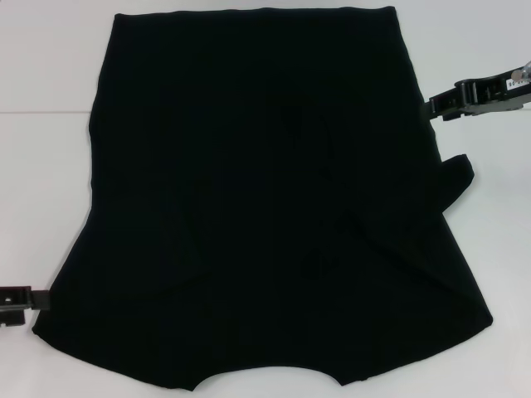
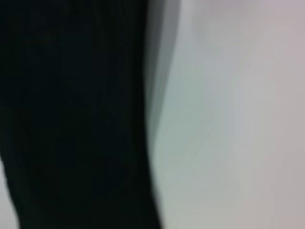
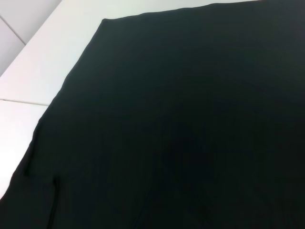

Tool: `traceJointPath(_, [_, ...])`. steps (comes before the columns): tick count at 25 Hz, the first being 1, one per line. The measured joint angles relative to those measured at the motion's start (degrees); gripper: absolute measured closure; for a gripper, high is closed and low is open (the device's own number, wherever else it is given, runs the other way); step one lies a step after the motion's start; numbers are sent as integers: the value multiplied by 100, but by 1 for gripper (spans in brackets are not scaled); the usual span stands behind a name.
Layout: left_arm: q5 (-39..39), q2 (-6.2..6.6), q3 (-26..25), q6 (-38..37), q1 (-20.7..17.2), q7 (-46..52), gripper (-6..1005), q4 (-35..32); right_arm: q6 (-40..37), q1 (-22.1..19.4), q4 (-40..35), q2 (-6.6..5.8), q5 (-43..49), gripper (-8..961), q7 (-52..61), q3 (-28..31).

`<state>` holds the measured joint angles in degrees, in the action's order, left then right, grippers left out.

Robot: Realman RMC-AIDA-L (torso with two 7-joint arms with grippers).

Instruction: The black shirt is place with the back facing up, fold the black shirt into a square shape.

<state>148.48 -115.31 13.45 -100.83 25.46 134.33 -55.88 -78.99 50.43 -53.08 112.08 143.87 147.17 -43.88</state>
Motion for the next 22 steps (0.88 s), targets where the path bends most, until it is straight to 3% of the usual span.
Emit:
traceJointPath(10, [100, -40, 108, 468, 34, 117, 526, 255, 66, -23, 36, 7, 0, 507, -3, 1])
traceJointPath(22, [303, -44, 169, 637, 41, 170, 588, 306, 78, -32, 36, 0, 0, 508, -20, 2])
